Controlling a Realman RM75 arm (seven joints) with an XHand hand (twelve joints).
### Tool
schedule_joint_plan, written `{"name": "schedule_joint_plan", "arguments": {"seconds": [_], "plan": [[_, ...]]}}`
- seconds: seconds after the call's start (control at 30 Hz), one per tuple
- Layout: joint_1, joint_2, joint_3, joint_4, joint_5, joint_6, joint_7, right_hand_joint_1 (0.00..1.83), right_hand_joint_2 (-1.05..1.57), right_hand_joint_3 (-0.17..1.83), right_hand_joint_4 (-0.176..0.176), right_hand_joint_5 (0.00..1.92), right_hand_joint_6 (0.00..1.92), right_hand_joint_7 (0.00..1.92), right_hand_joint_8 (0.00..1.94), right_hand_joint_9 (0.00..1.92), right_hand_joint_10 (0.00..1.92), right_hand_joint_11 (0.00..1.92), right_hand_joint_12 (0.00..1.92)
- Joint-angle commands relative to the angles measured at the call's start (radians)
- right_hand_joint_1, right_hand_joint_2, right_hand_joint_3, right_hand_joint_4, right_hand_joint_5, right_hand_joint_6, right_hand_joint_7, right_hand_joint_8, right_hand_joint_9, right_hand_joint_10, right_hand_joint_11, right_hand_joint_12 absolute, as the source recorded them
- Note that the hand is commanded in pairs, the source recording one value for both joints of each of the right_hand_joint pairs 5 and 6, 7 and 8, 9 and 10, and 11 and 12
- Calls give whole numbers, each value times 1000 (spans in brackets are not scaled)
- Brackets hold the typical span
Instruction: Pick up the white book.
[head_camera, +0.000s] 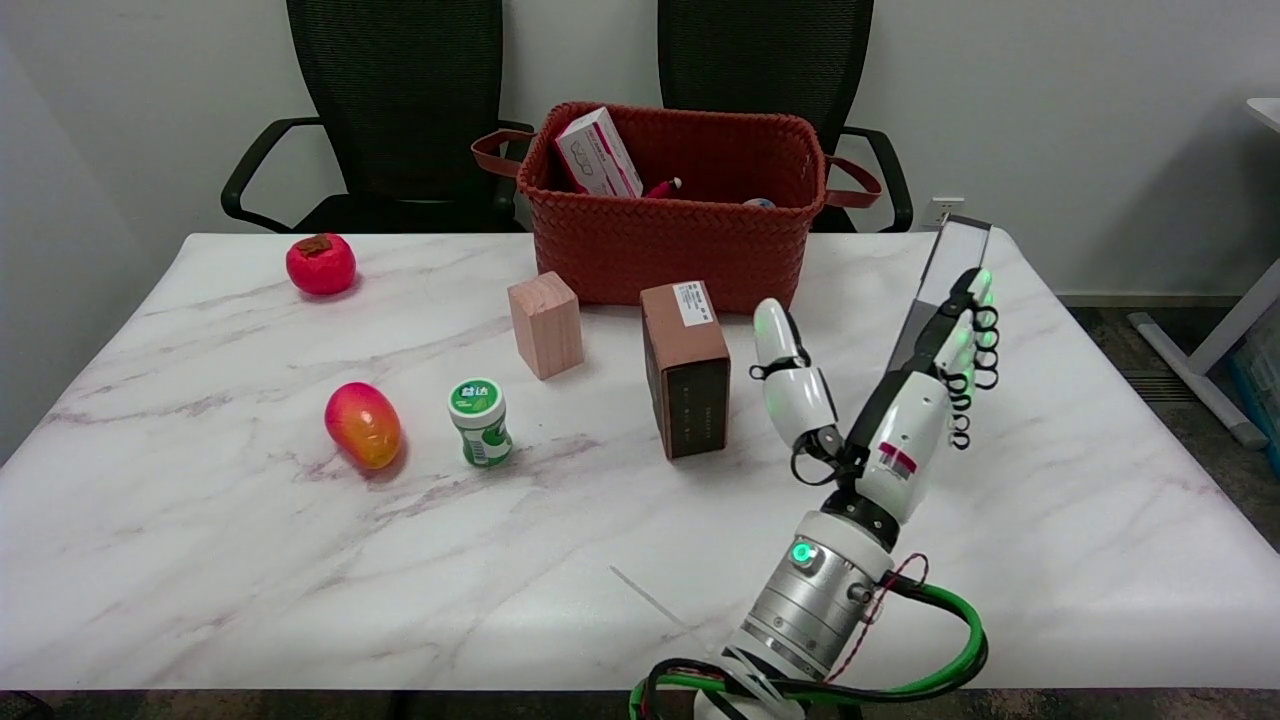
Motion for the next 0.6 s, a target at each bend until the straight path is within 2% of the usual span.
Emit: {"name": "schedule_joint_plan", "arguments": {"seconds": [0.03, 0.23, 0.6], "plan": [[2, 36, 85, -64, 157, 0, 312, 721, 829, 41, 0, 0, 0, 0, 0, 0, 0, 0, 0], [-6, 38, 103, -57, 180, 4, 310, 712, 844, 37, 0, 0, 0, 0, 0, 0, 0, 0, 0], [11, 60, 121, -54, 327, -3, 372, 716, 759, 81, 0, 0, 0, 0, 0, 0, 0, 0, 0]]}}
